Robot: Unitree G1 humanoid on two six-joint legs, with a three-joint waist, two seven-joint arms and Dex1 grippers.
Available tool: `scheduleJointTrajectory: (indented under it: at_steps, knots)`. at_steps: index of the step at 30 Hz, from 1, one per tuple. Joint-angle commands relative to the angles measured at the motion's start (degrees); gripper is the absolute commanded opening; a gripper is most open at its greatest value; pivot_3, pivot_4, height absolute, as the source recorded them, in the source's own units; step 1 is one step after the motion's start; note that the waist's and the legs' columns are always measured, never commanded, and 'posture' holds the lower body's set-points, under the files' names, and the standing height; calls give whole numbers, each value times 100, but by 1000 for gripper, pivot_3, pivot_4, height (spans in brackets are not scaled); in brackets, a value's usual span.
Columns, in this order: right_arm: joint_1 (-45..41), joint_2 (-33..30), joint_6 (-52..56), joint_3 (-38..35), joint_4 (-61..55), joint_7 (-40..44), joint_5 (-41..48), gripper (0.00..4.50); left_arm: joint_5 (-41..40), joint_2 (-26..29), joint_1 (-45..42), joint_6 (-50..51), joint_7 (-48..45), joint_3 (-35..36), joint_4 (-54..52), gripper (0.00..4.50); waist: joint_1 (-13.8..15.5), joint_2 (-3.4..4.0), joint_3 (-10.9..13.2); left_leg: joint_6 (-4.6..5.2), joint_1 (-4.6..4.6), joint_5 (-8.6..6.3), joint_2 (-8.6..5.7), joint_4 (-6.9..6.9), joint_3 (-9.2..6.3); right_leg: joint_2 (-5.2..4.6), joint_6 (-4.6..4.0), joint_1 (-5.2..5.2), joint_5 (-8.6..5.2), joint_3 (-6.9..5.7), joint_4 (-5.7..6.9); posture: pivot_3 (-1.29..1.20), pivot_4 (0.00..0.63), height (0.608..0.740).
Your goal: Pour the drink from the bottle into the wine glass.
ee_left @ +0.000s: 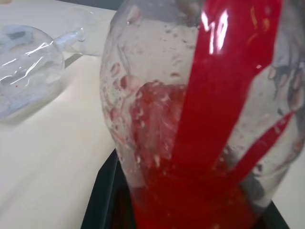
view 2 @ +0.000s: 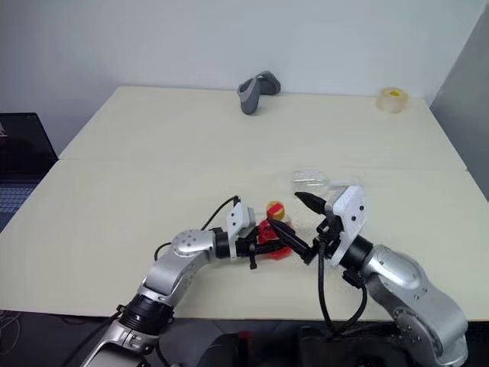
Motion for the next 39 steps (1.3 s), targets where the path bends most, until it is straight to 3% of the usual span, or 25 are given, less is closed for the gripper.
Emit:
scheduleJointTrajectory:
  at_steps: [1,18,21,27,30,32,39]
  knots:
    - [-63,205,20,212,-198,-422,-260,4024,106,2,-10,36,131,58,106,1183,-1,2,-1,0,0,0,0,0,-1,1,0,0,0,-2,0,0,150,740]
    - [-74,462,-224,637,83,-329,-649,4024,167,-17,-92,-28,56,-55,156,1120,-7,3,-2,1,-2,0,0,-3,1,2,-4,-1,1,-1,-5,0,150,740]
    - [-63,463,-280,654,121,-292,-700,3461,170,-8,-75,-24,42,-69,130,1078,-8,3,-2,1,-2,0,0,-3,1,2,-2,-1,0,0,-6,0,150,740]
    - [-41,459,-353,678,154,-190,-809,1347,157,17,-39,-5,5,-90,70,1060,-7,3,-2,1,-2,0,0,-4,1,2,-2,-1,0,-1,-7,0,150,740]
    - [-62,431,-361,657,187,-96,-798,1253,135,47,-23,13,-39,-100,26,1060,-8,3,-2,1,-2,0,0,-4,1,2,-2,-1,0,0,-8,0,150,740]
    - [-158,310,-353,566,279,162,-661,1253,94,126,-25,7,-188,-122,-40,1060,-9,3,-2,1,-3,0,0,-4,1,2,-2,-1,0,0,-9,0,150,740]
    - [-1297,-1599,-265,-53,1698,3042,369,1253,42,713,-173,-143,-1187,-360,-126,1033,-38,6,-1,3,4,-1,4,-13,2,12,-16,7,8,-6,-26,0,150,740]
